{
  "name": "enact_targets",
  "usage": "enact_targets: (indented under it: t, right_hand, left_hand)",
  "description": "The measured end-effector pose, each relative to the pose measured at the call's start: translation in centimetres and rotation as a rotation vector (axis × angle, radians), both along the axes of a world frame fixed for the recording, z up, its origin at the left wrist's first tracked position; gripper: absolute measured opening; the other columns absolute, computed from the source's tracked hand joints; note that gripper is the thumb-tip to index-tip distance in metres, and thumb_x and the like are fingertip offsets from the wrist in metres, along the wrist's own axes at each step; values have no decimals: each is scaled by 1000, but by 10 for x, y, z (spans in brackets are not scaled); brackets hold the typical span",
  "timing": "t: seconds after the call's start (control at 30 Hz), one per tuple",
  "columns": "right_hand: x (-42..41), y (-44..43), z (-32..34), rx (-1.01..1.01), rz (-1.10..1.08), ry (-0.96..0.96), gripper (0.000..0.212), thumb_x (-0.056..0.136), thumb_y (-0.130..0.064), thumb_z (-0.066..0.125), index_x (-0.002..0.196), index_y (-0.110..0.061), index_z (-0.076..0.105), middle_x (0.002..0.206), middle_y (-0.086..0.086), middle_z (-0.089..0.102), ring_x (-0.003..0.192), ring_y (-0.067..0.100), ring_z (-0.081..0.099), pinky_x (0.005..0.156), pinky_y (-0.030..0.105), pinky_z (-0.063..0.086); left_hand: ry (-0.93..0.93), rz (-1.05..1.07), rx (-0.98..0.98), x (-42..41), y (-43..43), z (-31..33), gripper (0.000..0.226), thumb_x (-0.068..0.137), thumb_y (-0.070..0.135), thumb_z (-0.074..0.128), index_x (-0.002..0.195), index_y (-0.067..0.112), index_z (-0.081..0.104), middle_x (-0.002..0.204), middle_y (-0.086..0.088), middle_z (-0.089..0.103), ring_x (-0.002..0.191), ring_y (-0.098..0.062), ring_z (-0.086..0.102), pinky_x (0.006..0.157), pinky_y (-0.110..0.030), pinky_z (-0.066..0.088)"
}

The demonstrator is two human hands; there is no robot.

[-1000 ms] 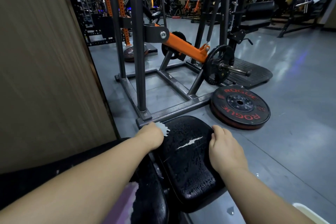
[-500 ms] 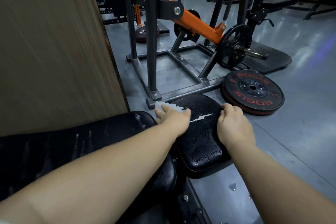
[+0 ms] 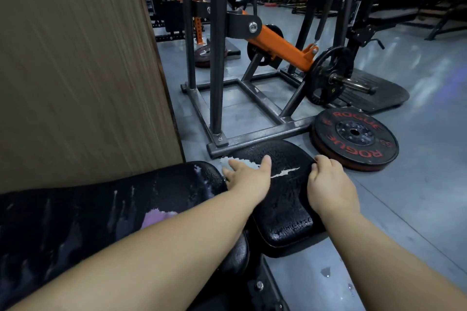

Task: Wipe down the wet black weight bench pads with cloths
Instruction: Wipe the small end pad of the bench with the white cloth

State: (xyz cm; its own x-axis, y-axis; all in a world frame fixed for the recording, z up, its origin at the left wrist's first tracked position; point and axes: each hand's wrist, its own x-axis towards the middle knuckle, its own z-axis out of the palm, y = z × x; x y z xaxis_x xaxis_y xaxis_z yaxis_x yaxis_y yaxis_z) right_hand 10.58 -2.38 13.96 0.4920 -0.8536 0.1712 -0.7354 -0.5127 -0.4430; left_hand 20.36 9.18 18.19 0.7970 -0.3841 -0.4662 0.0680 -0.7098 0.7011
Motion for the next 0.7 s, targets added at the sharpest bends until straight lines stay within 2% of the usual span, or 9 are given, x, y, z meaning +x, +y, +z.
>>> enact_targets:
  t: [0.13,0.43,0.6,0.7]
  right_hand:
    - [1,-3,-1,14,11,1,31,101,-29,29,119,-17,50,122,10,50,103,36,52,73,36,33]
    - [2,-3,3,33,18,35,30,101,-34,28,114,-17,49,117,10,56,103,35,53,72,36,33]
    - [3,-4,0,23,16,37,30,100,-35,28,112,-18,49,115,12,59,102,36,55,72,37,35]
    - [2,-4,1,18,15,36,30,100,-35,29,114,-17,49,116,12,60,103,36,55,71,37,35]
  left_hand:
    - [-38,-29,60,1,-2,-2,94,94,67,34,154,14,-16,161,-11,-18,149,-34,5,119,-46,12]
    - [-18,-139,27,-48,25,-7,88,96,63,33,154,18,-16,159,-6,-27,150,-28,0,118,-43,10]
    - [68,-53,-35,-39,21,-6,93,93,67,33,153,17,-17,159,-6,-26,150,-29,-1,119,-45,5]
    - [123,32,-68,-25,11,-2,96,92,69,34,153,17,-19,161,-7,-19,149,-32,4,119,-47,7]
